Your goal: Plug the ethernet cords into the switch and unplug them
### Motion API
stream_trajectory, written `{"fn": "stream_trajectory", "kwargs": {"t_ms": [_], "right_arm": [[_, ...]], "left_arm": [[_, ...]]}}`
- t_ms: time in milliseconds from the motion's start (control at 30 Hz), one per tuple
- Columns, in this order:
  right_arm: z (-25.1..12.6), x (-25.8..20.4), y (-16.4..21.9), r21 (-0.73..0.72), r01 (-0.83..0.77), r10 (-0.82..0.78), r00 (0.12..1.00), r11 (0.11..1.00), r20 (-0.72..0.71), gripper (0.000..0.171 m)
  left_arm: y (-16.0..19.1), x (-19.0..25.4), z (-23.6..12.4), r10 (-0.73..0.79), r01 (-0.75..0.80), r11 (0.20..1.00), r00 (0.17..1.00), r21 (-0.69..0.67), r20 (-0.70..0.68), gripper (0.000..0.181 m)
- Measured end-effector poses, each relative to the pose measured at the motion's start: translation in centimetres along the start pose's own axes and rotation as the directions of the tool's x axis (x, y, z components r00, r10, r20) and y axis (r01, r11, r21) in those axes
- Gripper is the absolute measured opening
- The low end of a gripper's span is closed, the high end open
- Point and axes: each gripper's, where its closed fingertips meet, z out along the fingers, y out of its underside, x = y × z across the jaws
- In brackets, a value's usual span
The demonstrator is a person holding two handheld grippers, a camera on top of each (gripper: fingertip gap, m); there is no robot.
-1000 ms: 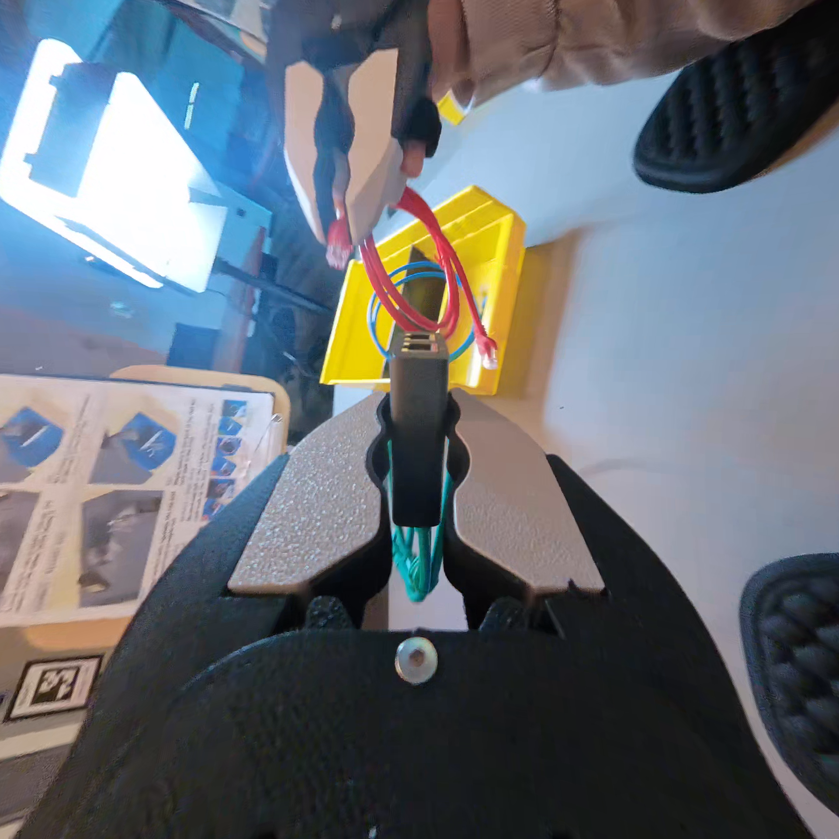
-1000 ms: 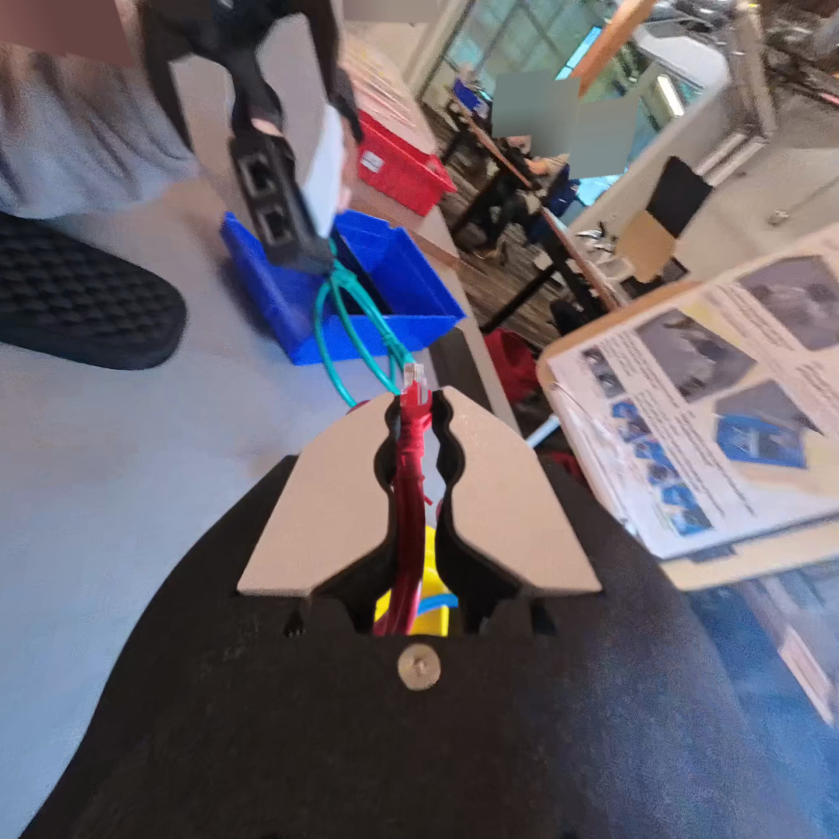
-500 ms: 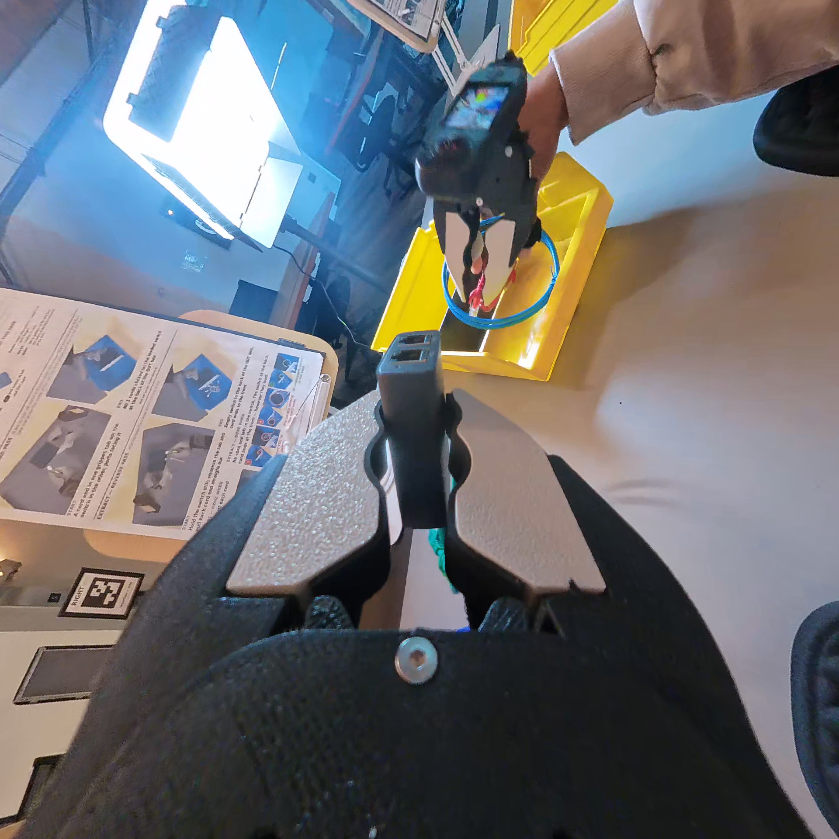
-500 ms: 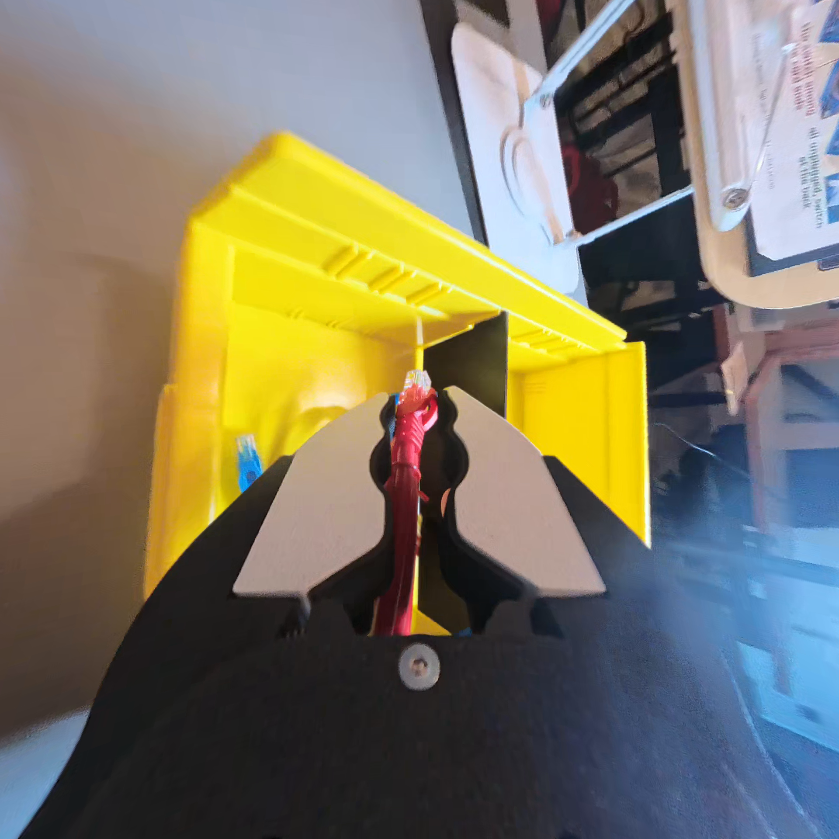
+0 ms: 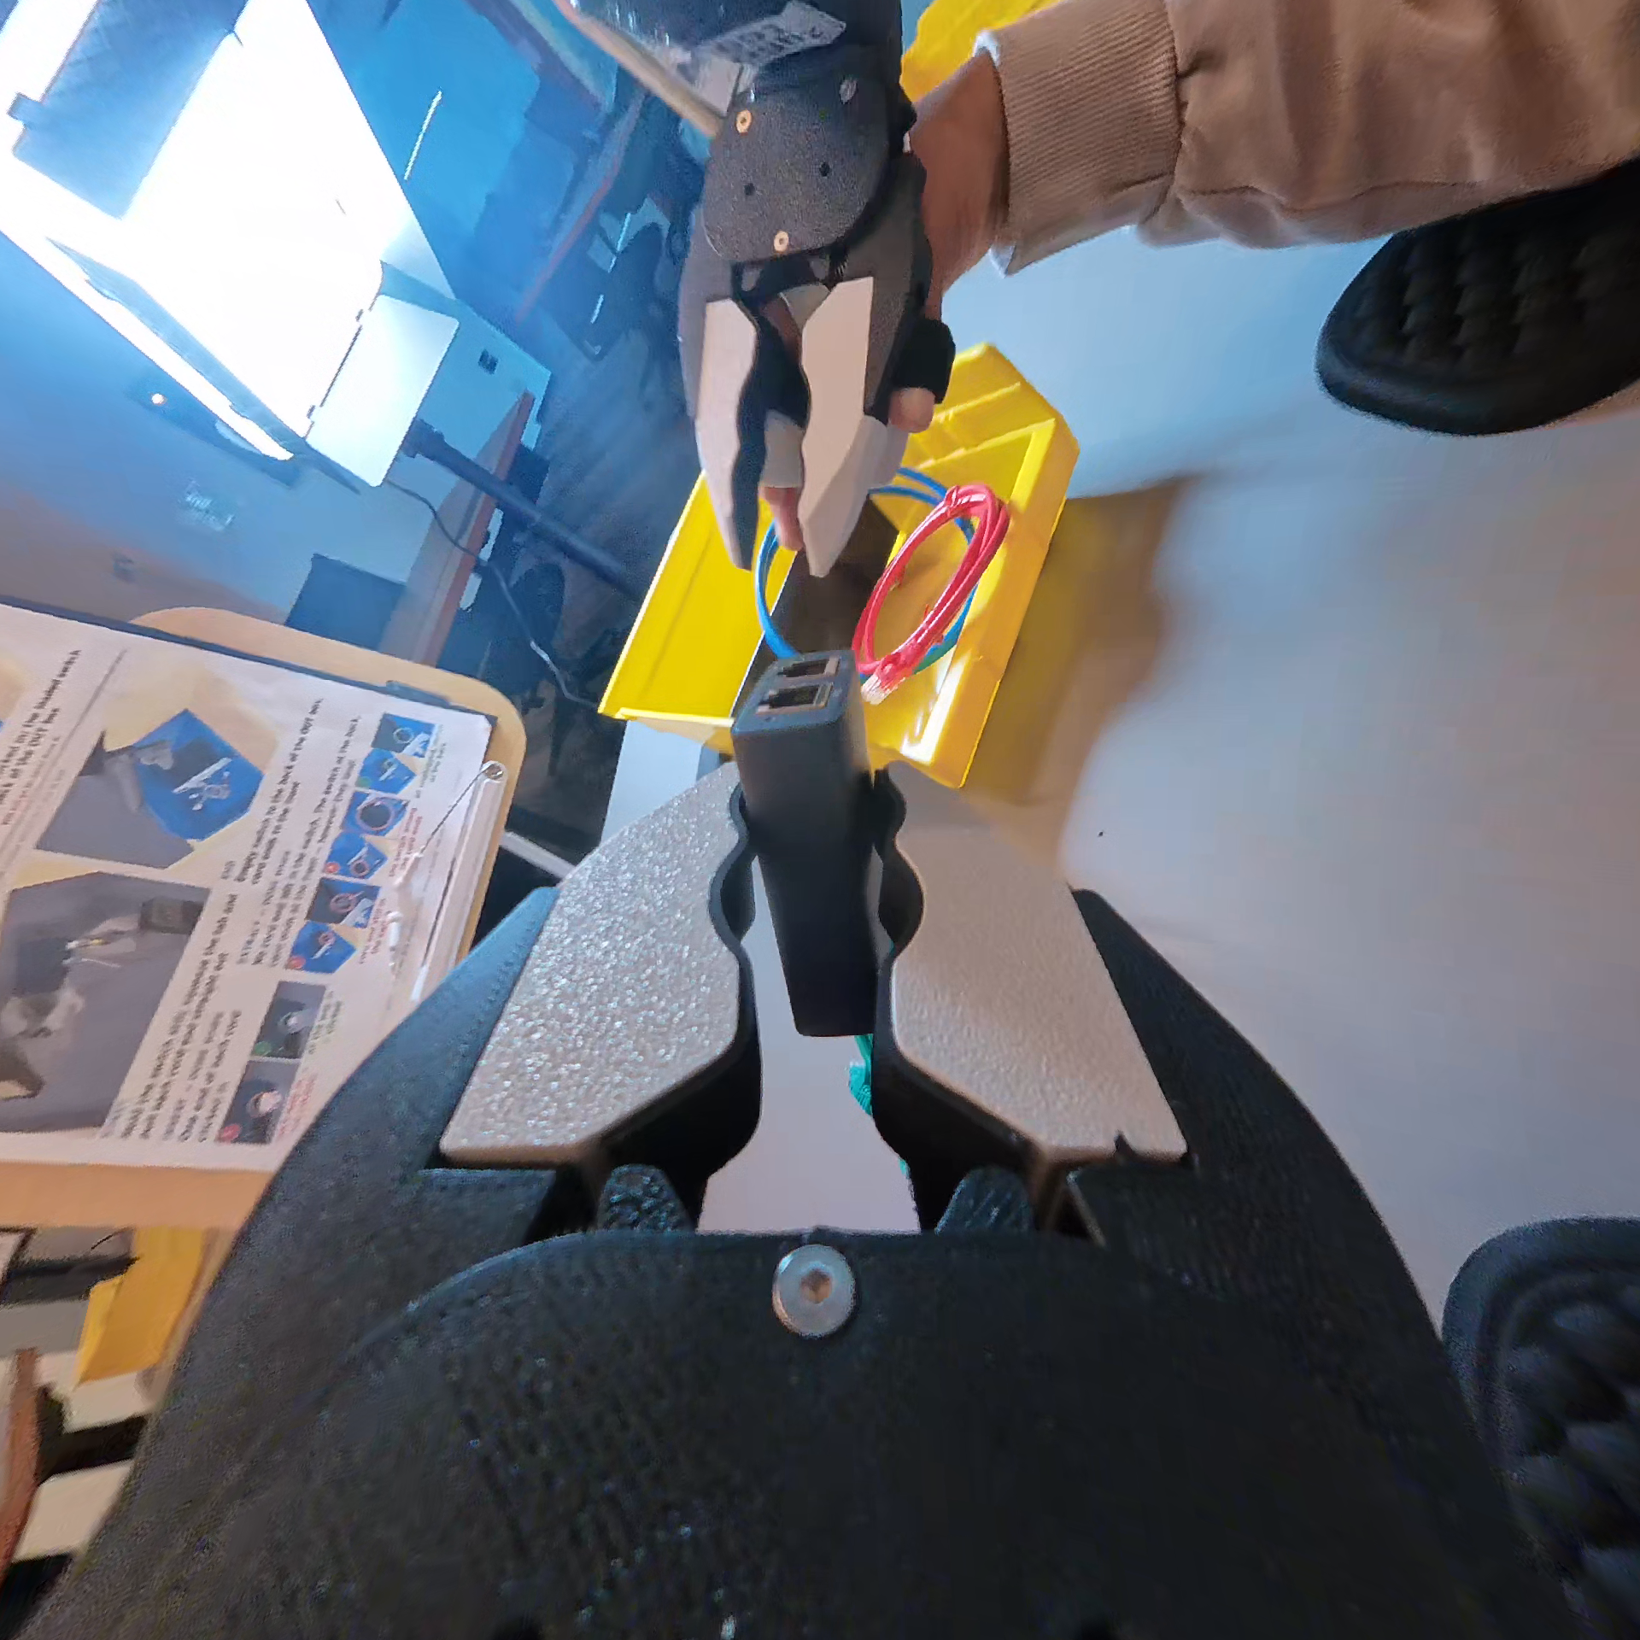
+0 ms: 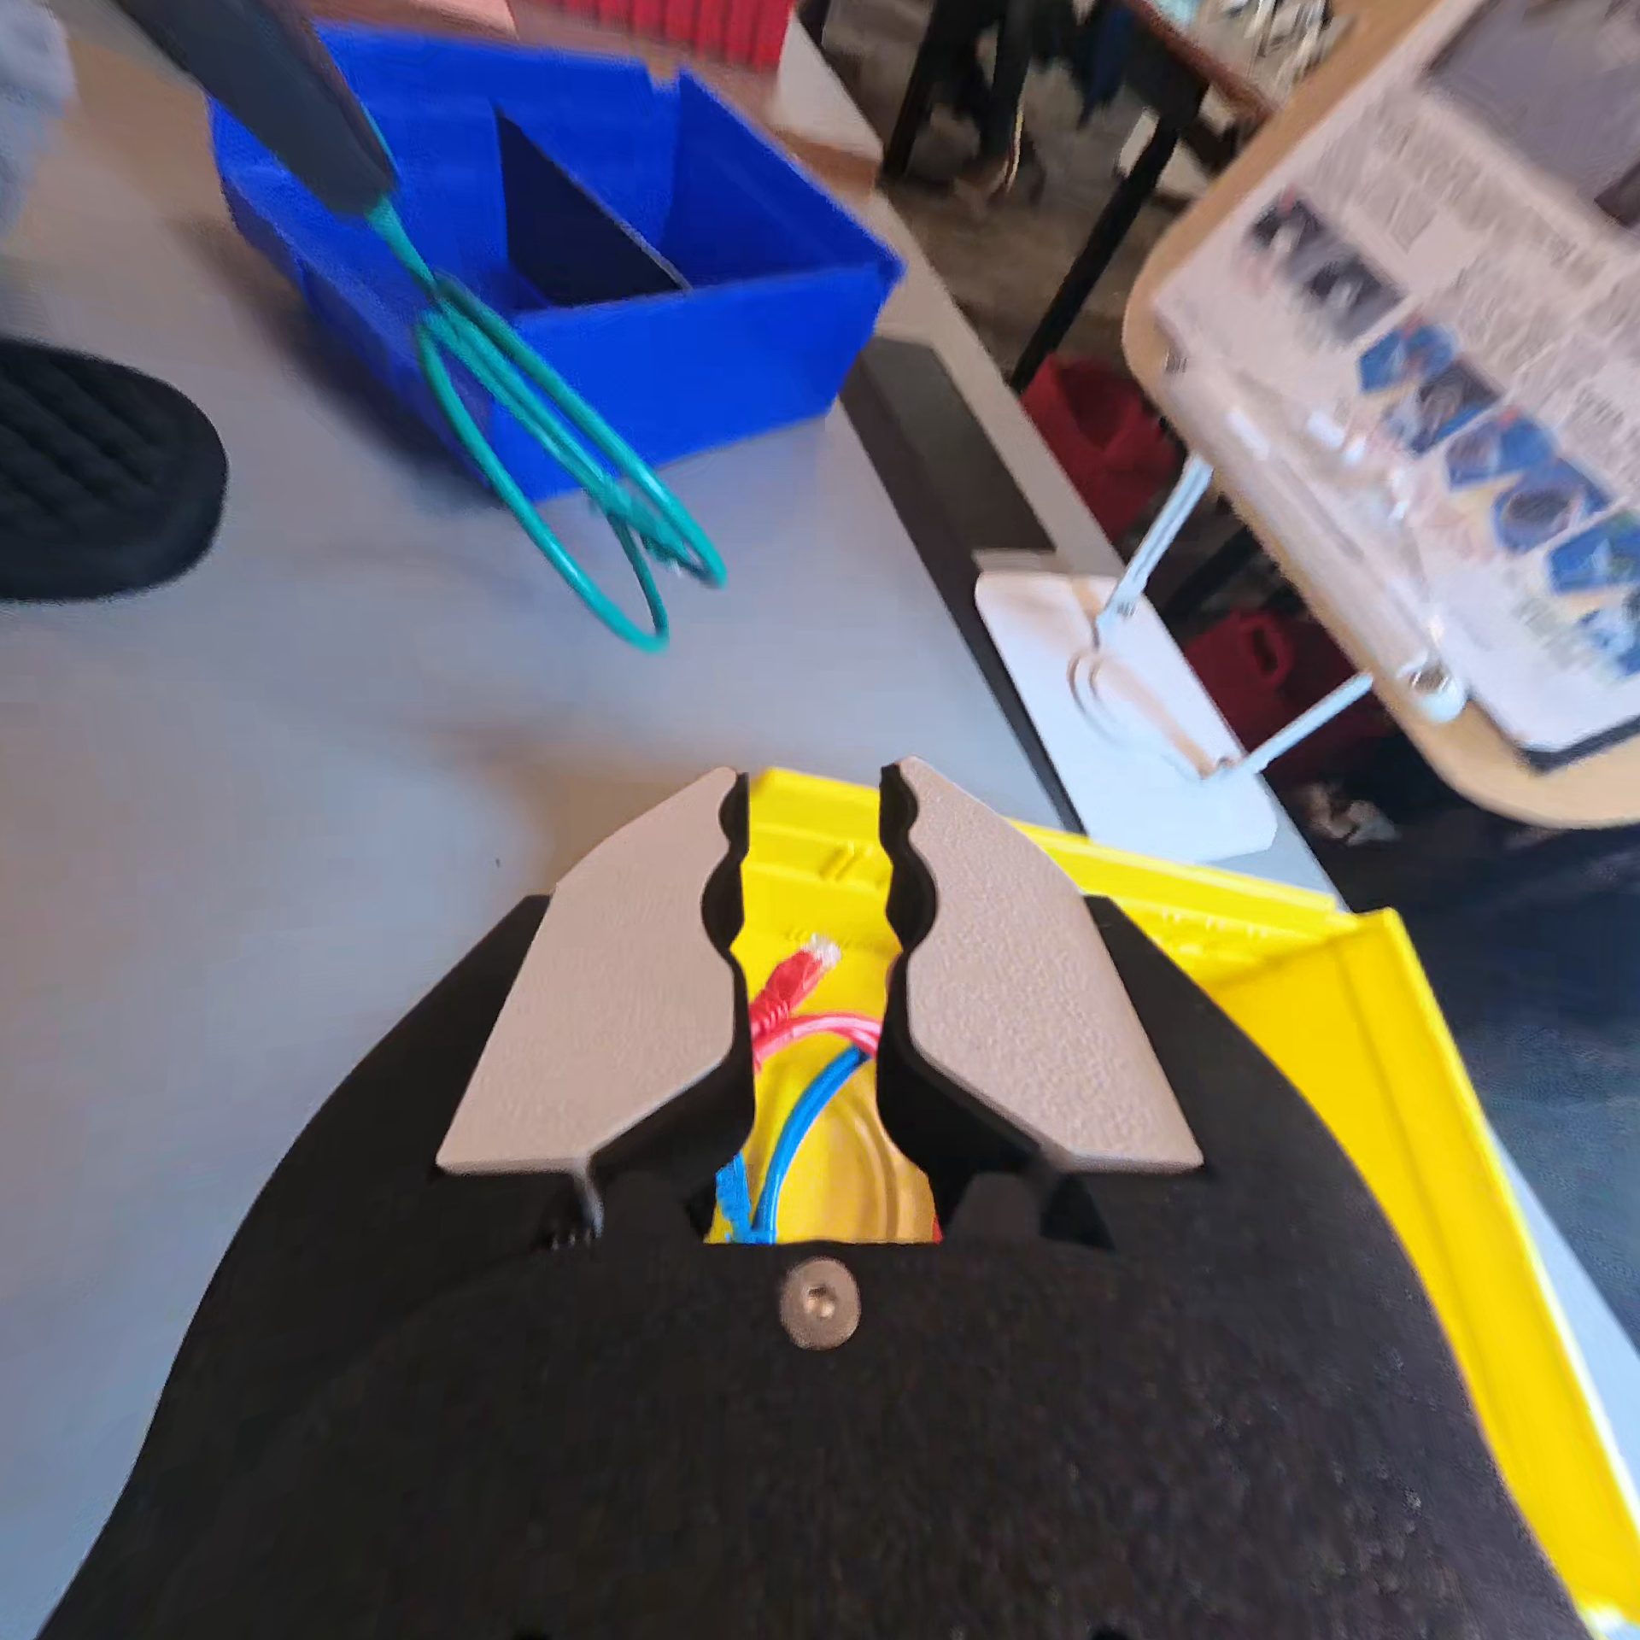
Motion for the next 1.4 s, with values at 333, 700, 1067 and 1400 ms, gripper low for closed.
{"fn": "stream_trajectory", "kwargs": {"t_ms": [333, 700, 1067, 1400], "right_arm": [[1.0, -8.0, -5.0, 0.087, 0.196, -0.21, 0.959, 0.977, 0.189, 0.059], [2.4, -7.6, -8.1, 0.223, 0.256, -0.259, 0.966, 0.941, -0.017, 0.008], [2.4, -7.2, -6.7, 0.232, 0.105, -0.132, 0.986, 0.967, 0.104, 0.084], [1.9, -5.5, -7.1, 0.238, 0.163, -0.162, 0.987, 0.957, -0.027, 0.001]], "left_arm": [[-5.6, 0.9, -2.5, -0.116, 0.186, 0.881, 0.976, 0.436, -0.182, 0.023], [-8.4, -0.7, -7.1, -0.165, 0.285, 0.684, 0.957, 0.671, -0.239, 0.023], [-8.9, -0.5, -8.1, -0.159, 0.338, 0.599, 0.939, 0.726, -0.306, 0.021], [-4.7, -2.7, -5.9, -0.248, 0.305, 0.776, 0.952, 0.552, -0.177, 0.024]]}}
